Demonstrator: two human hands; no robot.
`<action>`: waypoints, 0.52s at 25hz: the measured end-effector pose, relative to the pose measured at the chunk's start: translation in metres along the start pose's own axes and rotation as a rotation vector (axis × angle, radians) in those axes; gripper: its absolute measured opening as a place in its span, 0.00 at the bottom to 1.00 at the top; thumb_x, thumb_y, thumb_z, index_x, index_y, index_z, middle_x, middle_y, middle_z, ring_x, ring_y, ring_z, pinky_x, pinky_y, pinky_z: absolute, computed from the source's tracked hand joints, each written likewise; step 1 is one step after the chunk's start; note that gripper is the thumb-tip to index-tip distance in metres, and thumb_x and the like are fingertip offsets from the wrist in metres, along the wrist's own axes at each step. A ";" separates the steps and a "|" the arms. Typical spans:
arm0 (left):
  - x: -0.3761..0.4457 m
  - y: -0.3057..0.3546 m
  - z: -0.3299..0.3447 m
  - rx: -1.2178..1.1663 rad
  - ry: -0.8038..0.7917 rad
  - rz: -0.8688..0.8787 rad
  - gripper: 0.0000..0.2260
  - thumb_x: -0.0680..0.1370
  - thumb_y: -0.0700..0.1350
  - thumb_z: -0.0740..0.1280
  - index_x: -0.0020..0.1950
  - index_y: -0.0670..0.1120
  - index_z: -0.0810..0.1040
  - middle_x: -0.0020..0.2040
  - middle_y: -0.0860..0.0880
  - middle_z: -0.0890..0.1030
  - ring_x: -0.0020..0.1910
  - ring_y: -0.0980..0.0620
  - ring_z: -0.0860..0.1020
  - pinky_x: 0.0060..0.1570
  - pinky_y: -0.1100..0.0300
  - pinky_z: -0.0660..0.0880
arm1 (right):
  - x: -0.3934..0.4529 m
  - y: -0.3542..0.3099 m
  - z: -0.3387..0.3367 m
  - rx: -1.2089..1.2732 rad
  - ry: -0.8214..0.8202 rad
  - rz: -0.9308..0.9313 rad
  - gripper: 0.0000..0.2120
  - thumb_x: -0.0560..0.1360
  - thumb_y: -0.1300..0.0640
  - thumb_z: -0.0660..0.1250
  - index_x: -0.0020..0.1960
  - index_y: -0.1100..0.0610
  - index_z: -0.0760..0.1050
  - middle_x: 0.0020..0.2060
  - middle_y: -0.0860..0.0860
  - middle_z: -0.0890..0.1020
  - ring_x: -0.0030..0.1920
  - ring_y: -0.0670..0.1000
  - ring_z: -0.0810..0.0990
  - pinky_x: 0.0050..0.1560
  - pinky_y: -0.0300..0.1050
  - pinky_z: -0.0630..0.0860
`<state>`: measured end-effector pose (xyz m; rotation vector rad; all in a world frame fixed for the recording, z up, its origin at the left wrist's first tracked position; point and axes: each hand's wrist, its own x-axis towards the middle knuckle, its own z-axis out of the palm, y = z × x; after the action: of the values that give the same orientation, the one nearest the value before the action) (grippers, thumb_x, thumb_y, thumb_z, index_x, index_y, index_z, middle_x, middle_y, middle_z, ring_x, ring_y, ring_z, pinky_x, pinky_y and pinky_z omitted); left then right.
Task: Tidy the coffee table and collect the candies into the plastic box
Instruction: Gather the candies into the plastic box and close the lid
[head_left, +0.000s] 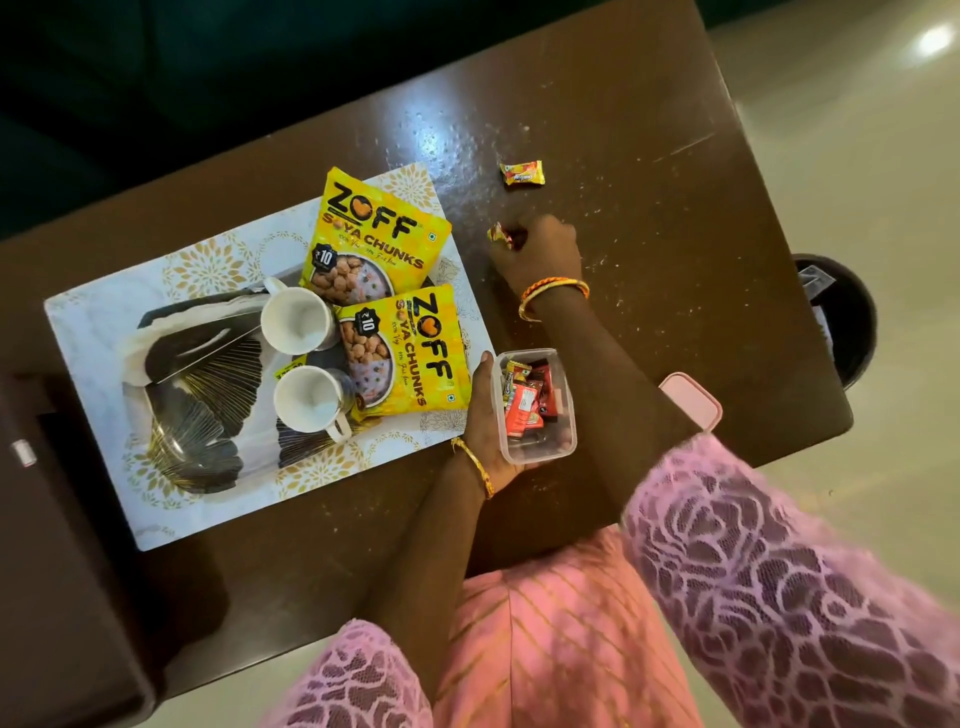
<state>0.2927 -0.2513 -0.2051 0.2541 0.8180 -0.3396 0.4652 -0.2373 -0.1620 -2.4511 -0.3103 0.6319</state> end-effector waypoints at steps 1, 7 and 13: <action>0.001 -0.001 0.000 -0.027 0.008 -0.013 0.25 0.69 0.68 0.59 0.50 0.52 0.84 0.49 0.48 0.86 0.49 0.48 0.83 0.57 0.44 0.75 | -0.008 0.002 -0.008 0.097 -0.014 0.046 0.11 0.71 0.52 0.68 0.47 0.59 0.81 0.44 0.59 0.84 0.47 0.58 0.80 0.46 0.46 0.75; -0.001 -0.002 0.005 -0.099 -0.009 -0.070 0.28 0.72 0.69 0.56 0.53 0.51 0.83 0.51 0.48 0.84 0.52 0.48 0.80 0.52 0.48 0.78 | -0.108 0.042 -0.039 0.305 -0.166 0.200 0.01 0.69 0.54 0.72 0.40 0.50 0.81 0.50 0.53 0.80 0.53 0.52 0.78 0.53 0.54 0.77; -0.006 -0.001 0.002 -0.003 0.051 -0.035 0.29 0.72 0.71 0.51 0.53 0.54 0.82 0.48 0.47 0.85 0.48 0.46 0.82 0.47 0.46 0.80 | -0.151 0.060 -0.035 0.036 -0.283 0.207 0.09 0.70 0.56 0.70 0.50 0.51 0.82 0.73 0.54 0.64 0.73 0.59 0.58 0.69 0.62 0.62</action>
<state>0.2897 -0.2515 -0.1993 0.2465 0.8734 -0.3655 0.3578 -0.3553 -0.1169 -2.3766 -0.1537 1.0683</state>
